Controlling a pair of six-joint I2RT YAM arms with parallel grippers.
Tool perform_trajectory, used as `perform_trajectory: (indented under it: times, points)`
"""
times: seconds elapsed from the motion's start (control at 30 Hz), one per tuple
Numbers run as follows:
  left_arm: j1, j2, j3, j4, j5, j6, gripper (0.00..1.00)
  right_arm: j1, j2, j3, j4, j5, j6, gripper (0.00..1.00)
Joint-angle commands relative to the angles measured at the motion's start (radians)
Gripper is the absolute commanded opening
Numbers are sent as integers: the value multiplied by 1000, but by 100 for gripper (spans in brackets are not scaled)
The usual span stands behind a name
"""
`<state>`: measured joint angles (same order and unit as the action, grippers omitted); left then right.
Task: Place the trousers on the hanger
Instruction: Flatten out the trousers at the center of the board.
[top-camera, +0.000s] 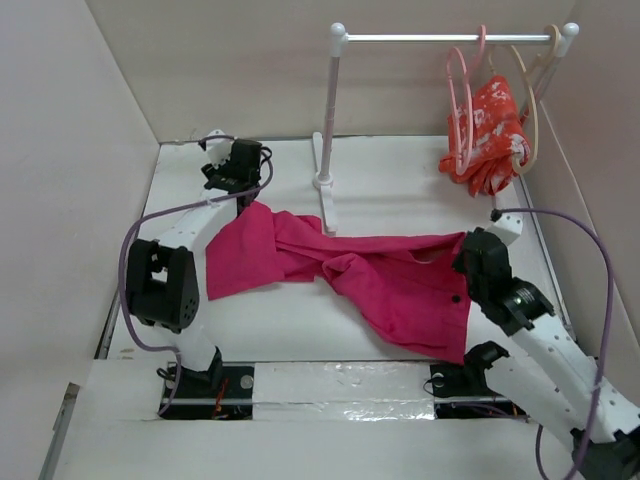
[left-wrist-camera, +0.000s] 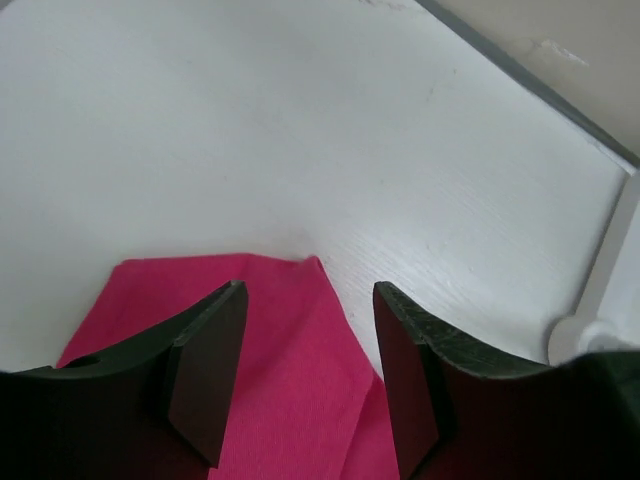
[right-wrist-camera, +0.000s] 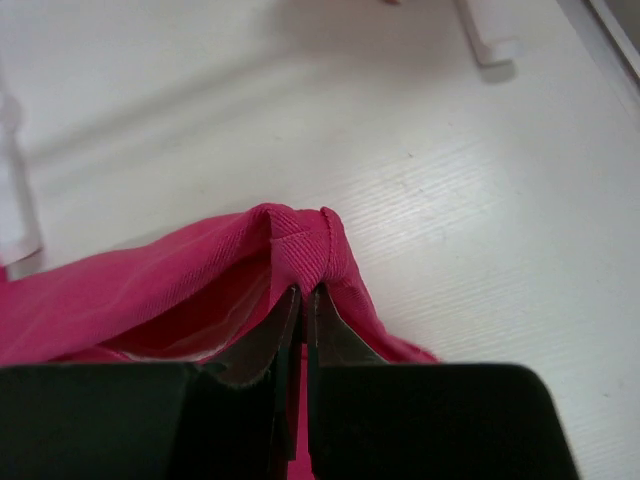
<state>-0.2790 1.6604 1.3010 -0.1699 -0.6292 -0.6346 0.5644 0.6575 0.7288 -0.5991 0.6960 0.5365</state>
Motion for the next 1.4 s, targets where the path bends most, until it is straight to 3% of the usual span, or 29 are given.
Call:
perform_trajectory:
  times: [0.0, 0.07, 0.17, 0.2, 0.33, 0.37, 0.43, 0.47, 0.53, 0.6, 0.67, 0.8, 1.03, 1.23, 1.27, 1.37]
  points:
    - [-75, -152, -25, 27, 8, 15, 51, -197, 63, -40, 260, -91, 5, 0]
    - [-139, -246, -148, 154, 29, 1, 53, -285, 99, -60, 327, -131, -3, 0]
    - [-325, -399, -369, 225, -16, -63, 53, -452, 180, -59, 432, -246, -13, 0]
    - [-421, -440, -422, 222, -76, -91, 53, -484, 218, -49, 444, -263, -16, 0]
    - [-575, -478, -613, 81, -206, -278, 55, -596, 255, 3, 443, -367, -61, 4]
    - [-592, -485, -638, 17, -227, -321, 62, -606, 249, 9, 443, -389, -75, 20]
    - [-601, -504, -707, -8, -224, -387, 66, -606, 214, -3, 453, -449, -70, 38]
    - [-601, -508, -727, 3, -208, -387, 69, -594, 199, -14, 467, -467, -70, 62]
    - [-601, -499, -767, 32, -181, -367, 69, -584, 173, -51, 499, -522, -64, 81]
    - [-620, -458, -766, 64, -155, -338, 65, -555, 139, -60, 476, -555, -79, 80]
    - [-687, -430, -744, 58, -173, -342, 61, -529, 114, -74, 475, -576, -99, 71]
    - [-750, -373, -718, 47, -201, -367, 61, -463, 59, -103, 461, -572, -125, 51]
    - [-750, -280, -703, 99, -190, -361, 60, -330, 71, -138, 472, -540, -139, 49]
    - [-729, -218, -668, 107, -190, -356, 41, -271, 70, -143, 473, -529, -141, 50]
    - [-729, -217, -664, 104, -191, -359, 33, -246, 65, -147, 475, -529, -142, 50]
    - [-729, -234, -652, 77, -199, -373, 23, -230, 63, -160, 484, -515, -141, 50]
